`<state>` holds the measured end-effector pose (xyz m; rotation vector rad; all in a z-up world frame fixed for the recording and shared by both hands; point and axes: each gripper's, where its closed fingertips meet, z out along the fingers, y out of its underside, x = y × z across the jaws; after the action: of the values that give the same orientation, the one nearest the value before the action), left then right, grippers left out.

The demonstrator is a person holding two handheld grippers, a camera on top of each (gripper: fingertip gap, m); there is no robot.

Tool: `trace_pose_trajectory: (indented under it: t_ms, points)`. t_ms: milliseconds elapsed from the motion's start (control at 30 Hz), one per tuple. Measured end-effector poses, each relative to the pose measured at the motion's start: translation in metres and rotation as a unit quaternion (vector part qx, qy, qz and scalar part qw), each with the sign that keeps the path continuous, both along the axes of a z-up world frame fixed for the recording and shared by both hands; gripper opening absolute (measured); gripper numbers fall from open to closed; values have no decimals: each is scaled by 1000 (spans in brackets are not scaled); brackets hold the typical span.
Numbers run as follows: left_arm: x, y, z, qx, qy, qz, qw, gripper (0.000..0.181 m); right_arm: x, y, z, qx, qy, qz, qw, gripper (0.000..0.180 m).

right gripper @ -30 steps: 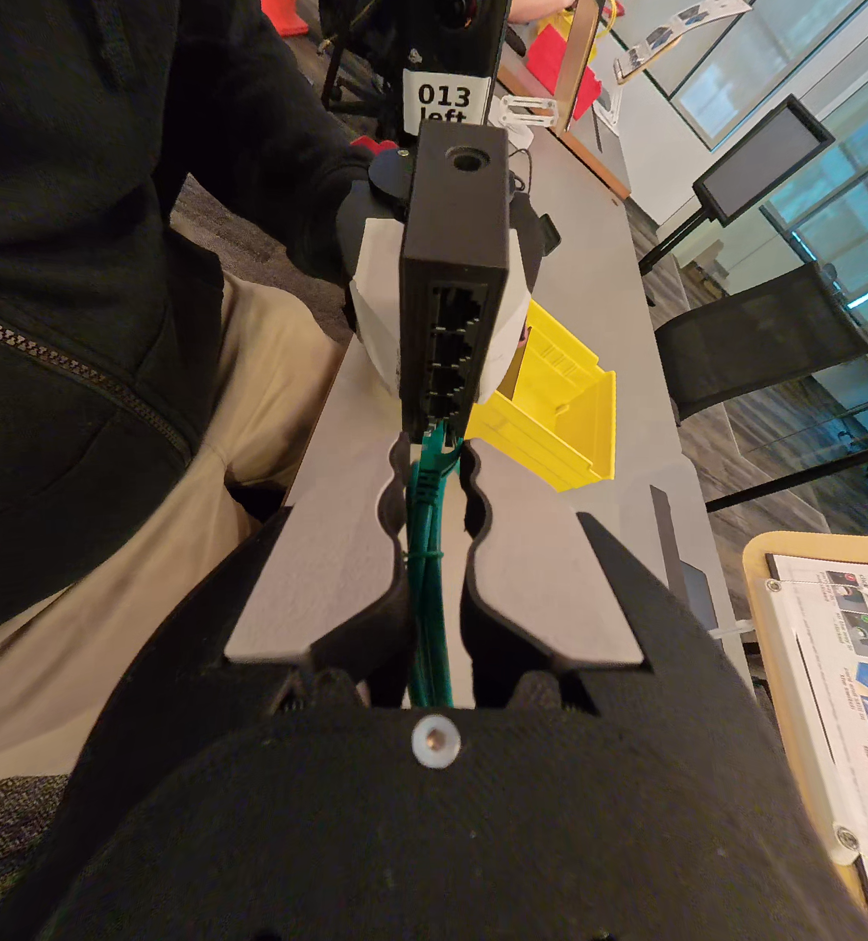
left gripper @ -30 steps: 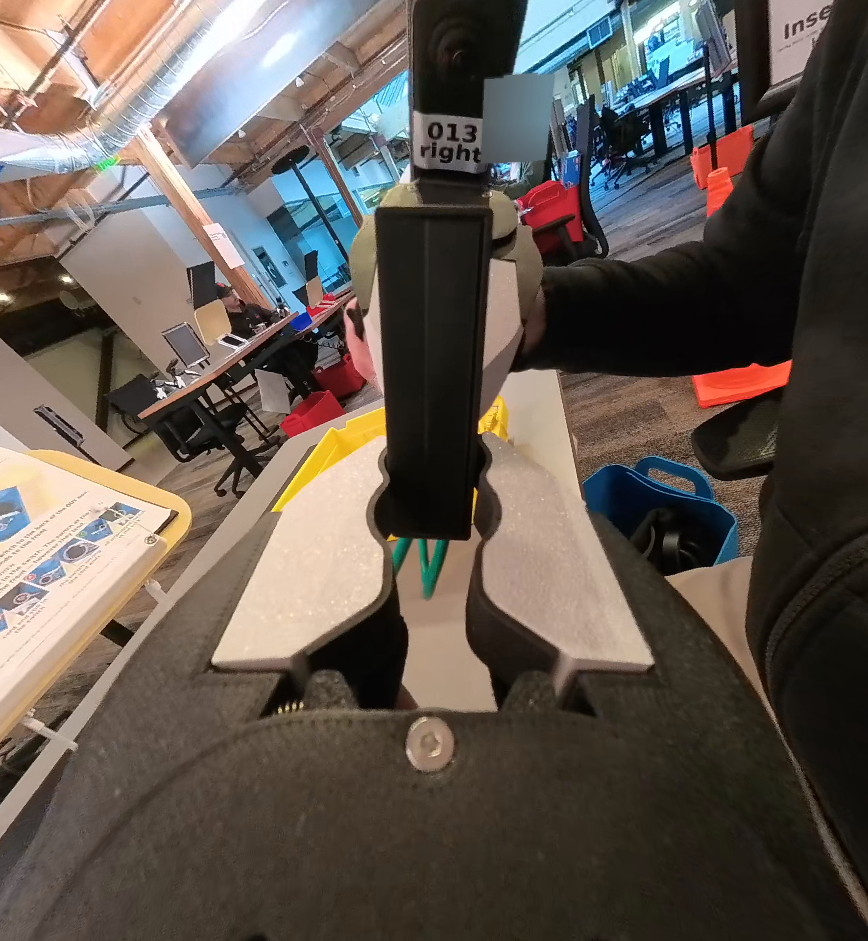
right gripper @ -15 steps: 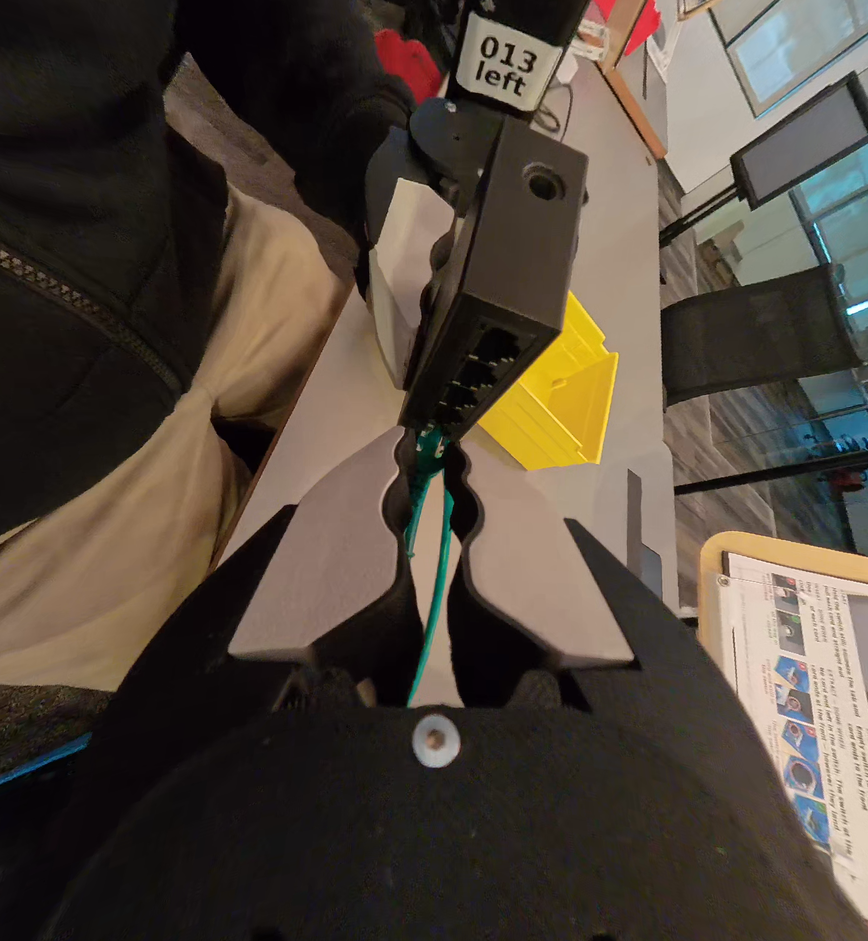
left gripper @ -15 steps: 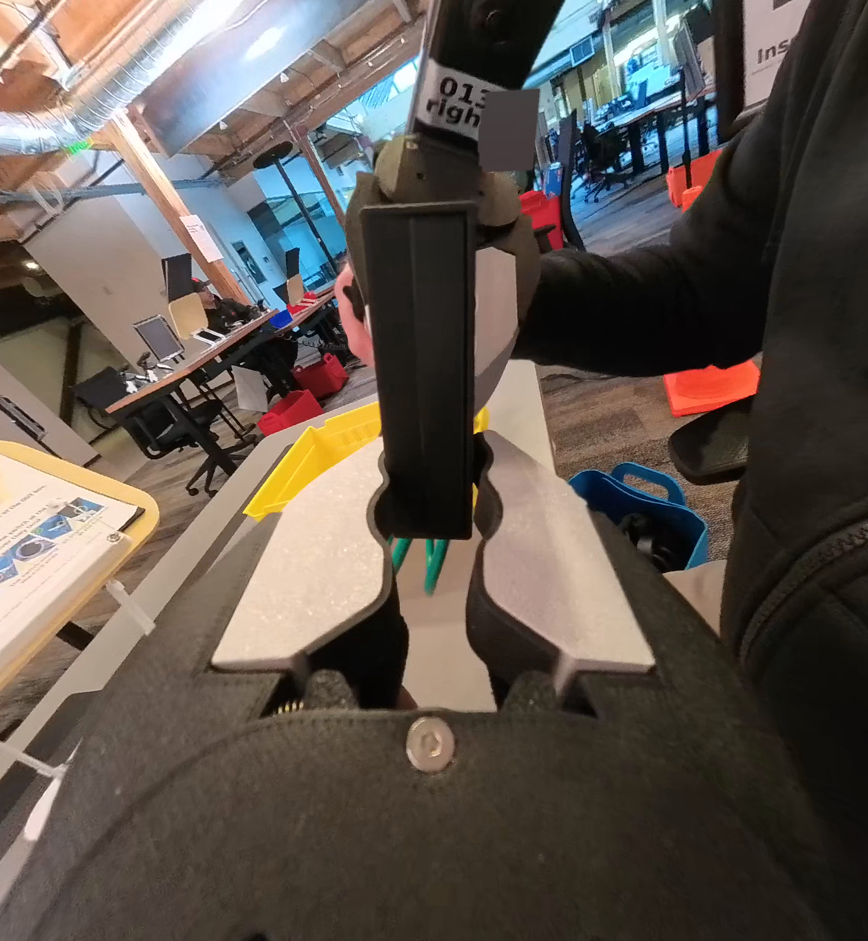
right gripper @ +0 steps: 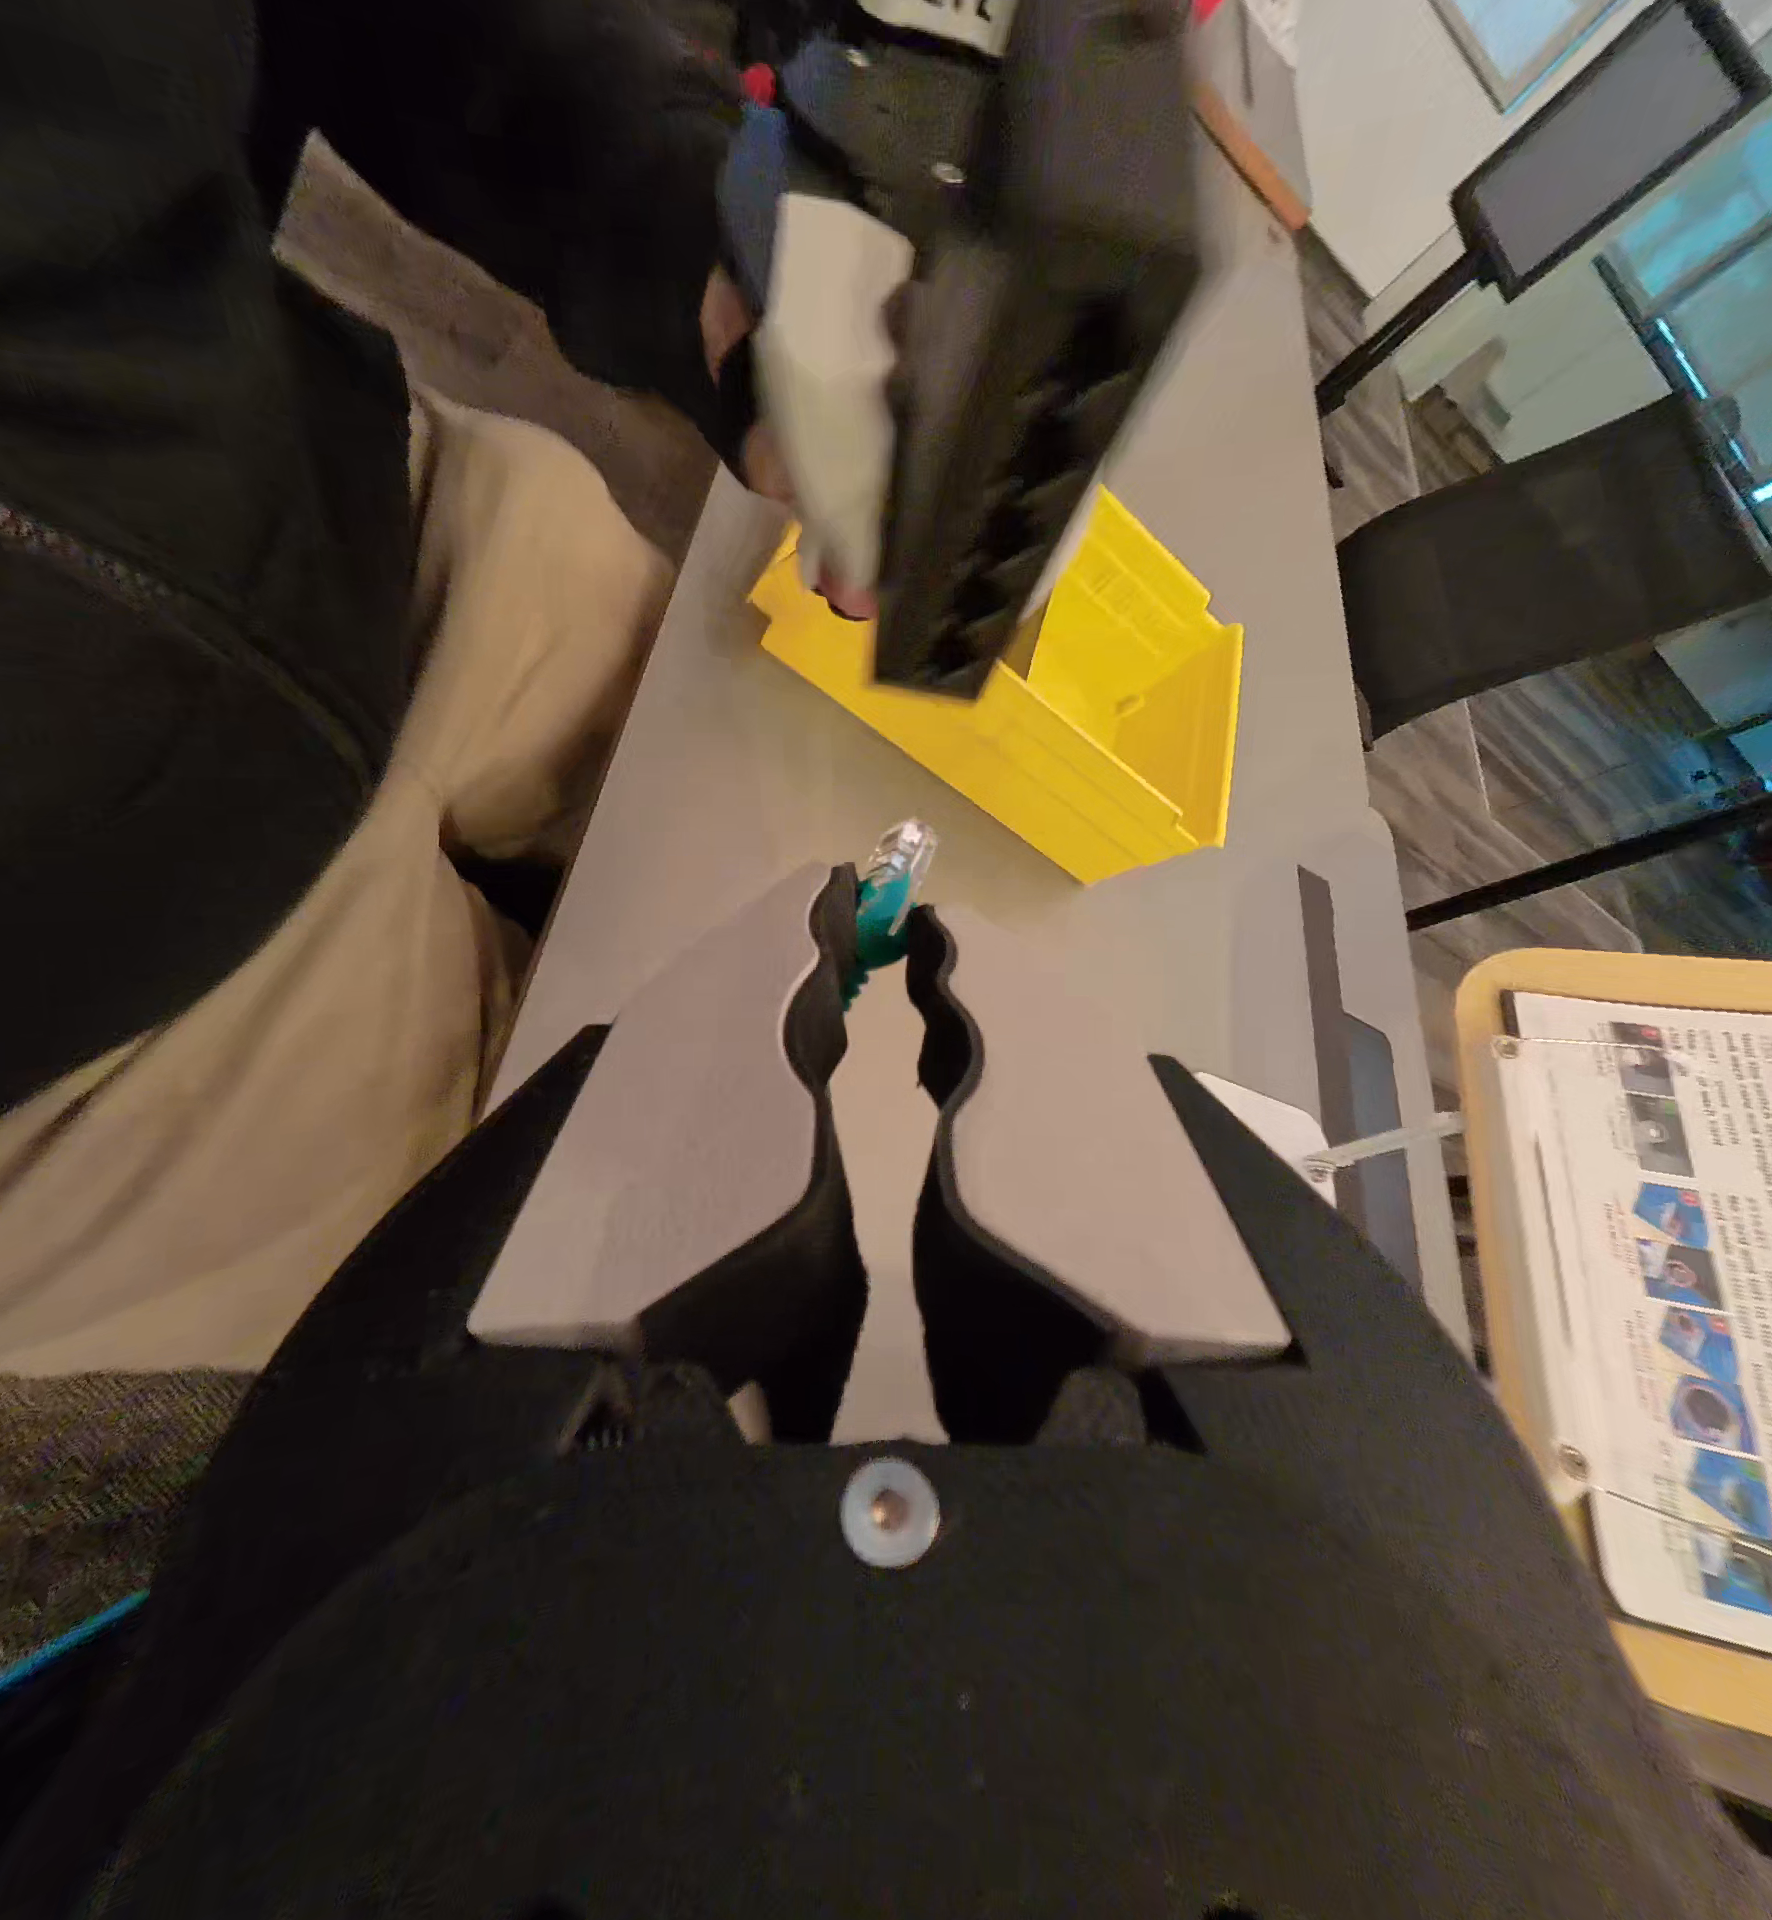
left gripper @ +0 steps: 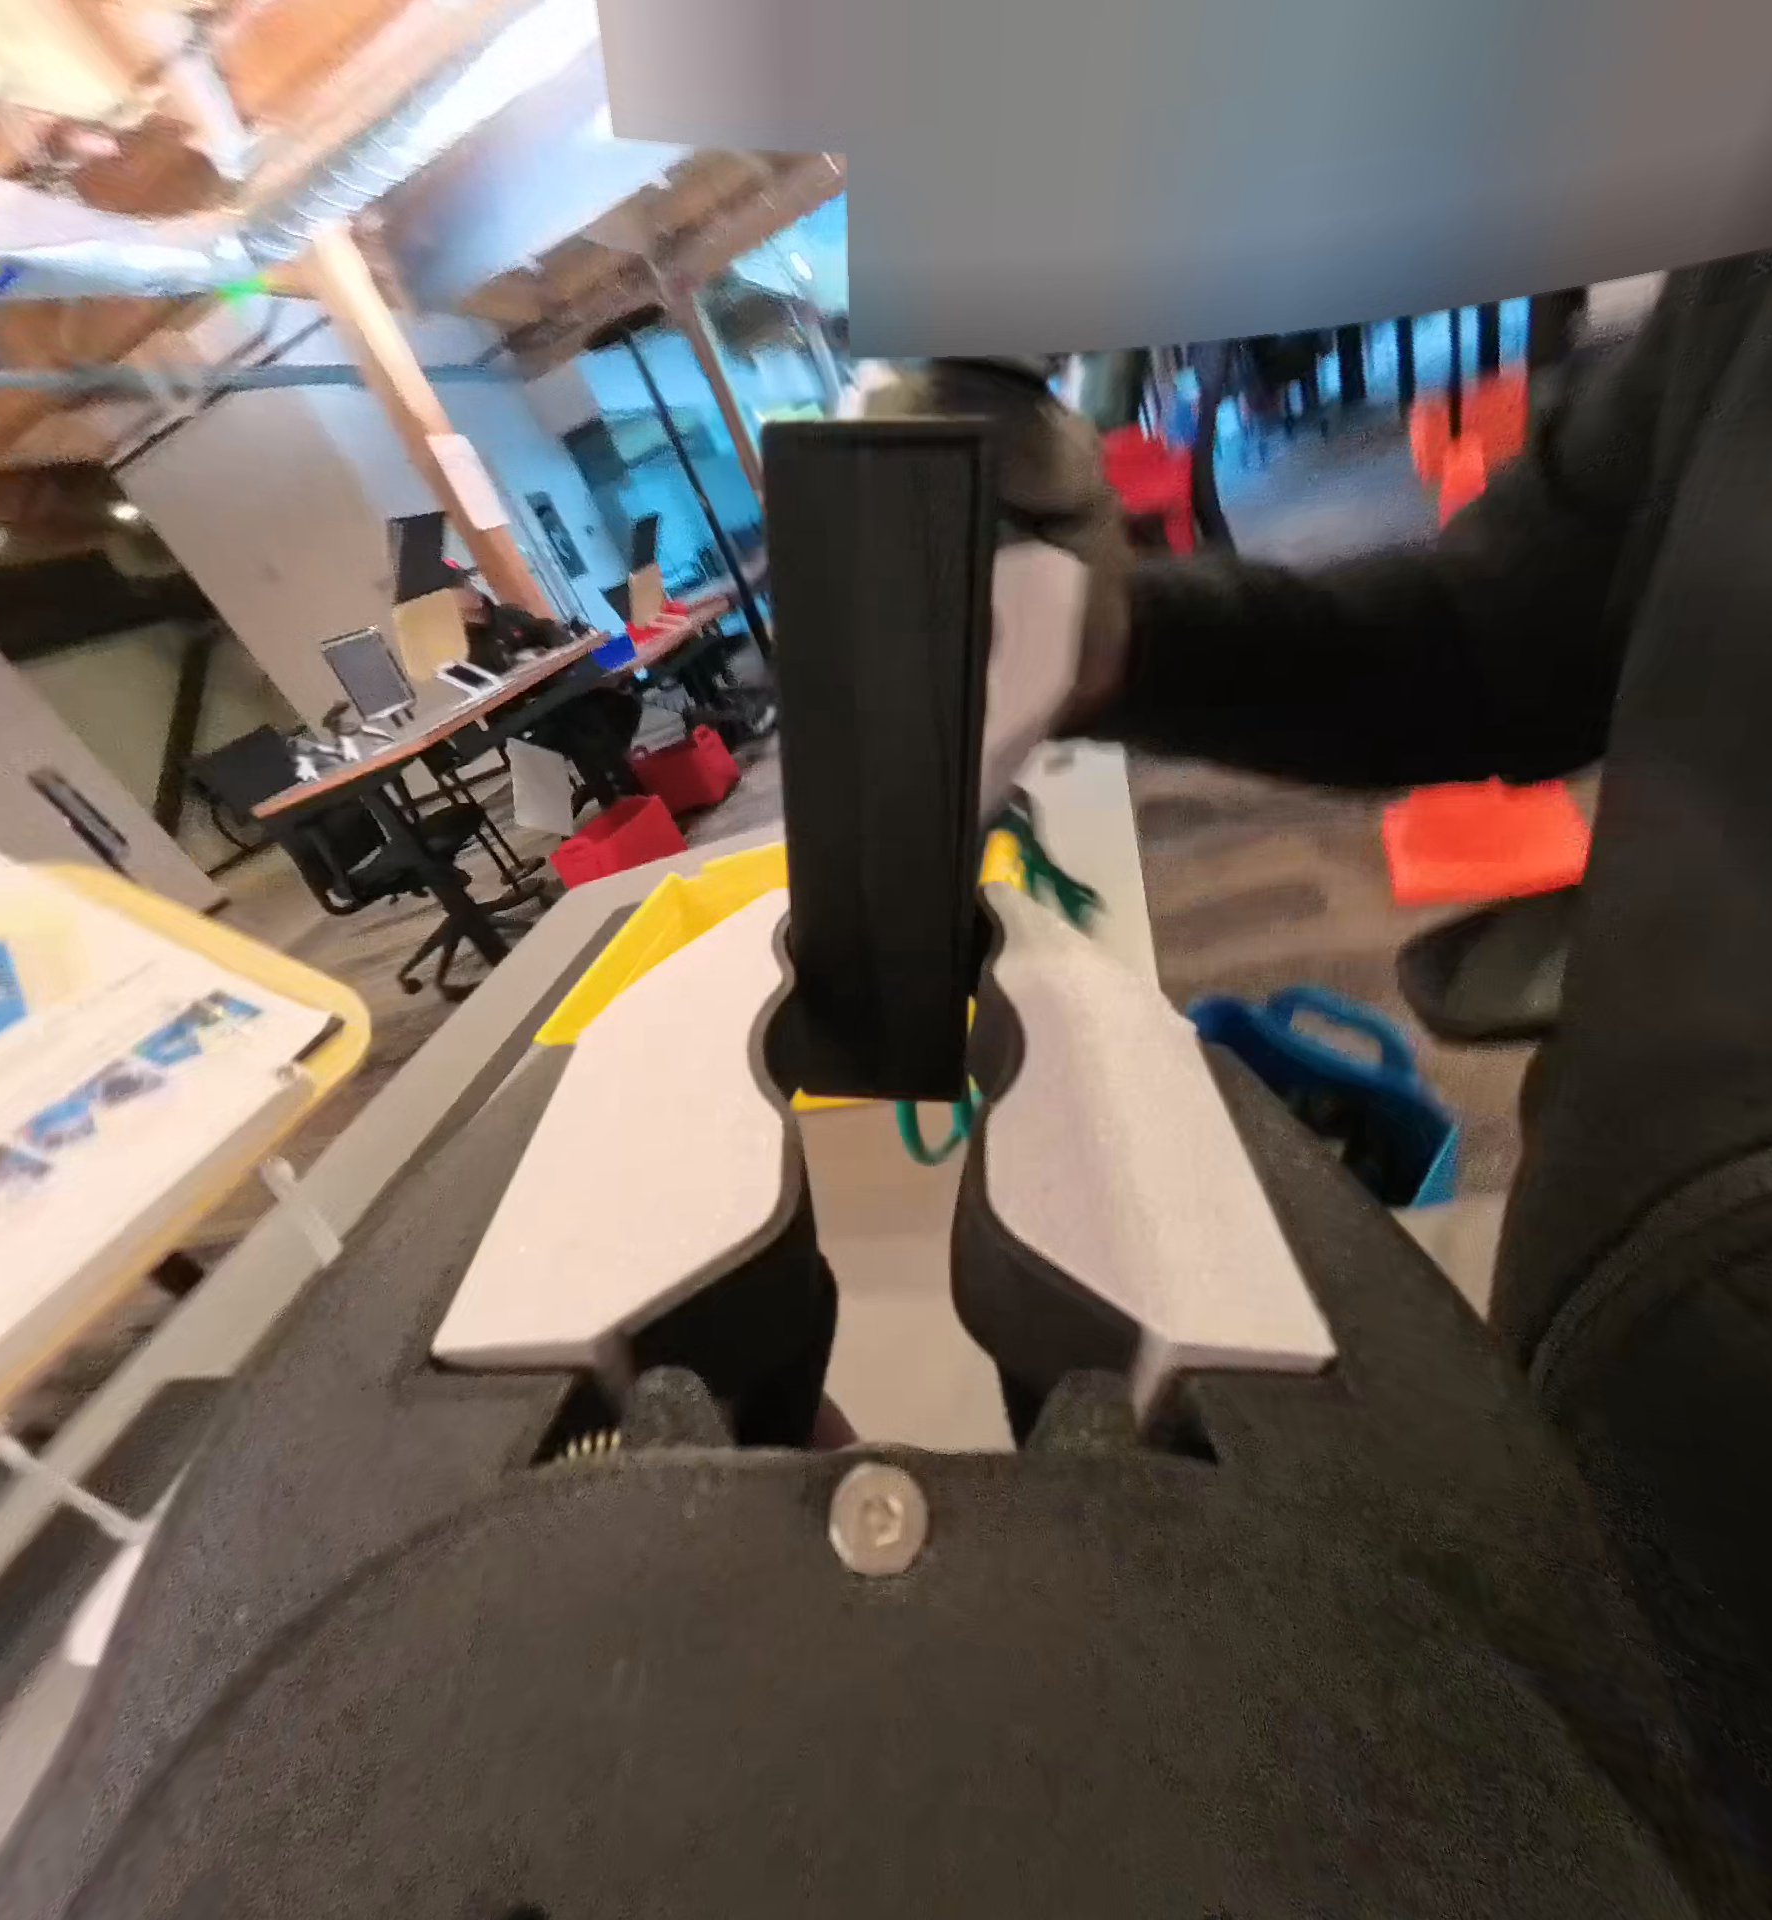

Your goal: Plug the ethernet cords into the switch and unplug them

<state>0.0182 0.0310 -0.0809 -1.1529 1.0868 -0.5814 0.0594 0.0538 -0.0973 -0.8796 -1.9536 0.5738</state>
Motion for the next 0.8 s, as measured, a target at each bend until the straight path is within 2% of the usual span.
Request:
trace_pose_trajectory:
  t_ms: [67, 100, 200, 267, 333, 433, 667, 733, 800]
  points:
    - [5, 5, -17, 19, 57, 29, 998, 27, 13, 6, 15, 10, 7, -11, 1000, 10]
    - [-5, 11, -17, 13, 50, 46, 998, 28, 23, 13, 26, 1, 21, -23, 1000, 10]
    - [-21, 17, -7, -34, -1, 33, 999, 27, 62, 56, 52, 30, 52, -115, 992, 9]
    - [-17, 19, -16, -19, 27, 43, 999, 27, 87, 76, 66, 70, 62, -185, 978, 9]
    - [-11, 17, -27, -4, 67, 46, 997, 27, 117, 105, 61, 118, 27, -285, 951, 10]
    - [-11, 19, -32, -1, 79, 52, 996, 27, 144, 132, 30, 93, 9, -364, 927, 11]
    - [-18, 25, -34, 2, 89, 71, 994, 27, 174, 185, -105, 90, -117, -478, 866, 12]
    - [-19, 26, -37, -4, 92, 72, 993, 27, 164, 183, -131, 27, -128, -470, 873, 34]
    - [-22, 31, -41, -9, 94, 82, 992, 27, 158, 175, -132, -52, -108, -457, 881, 52]
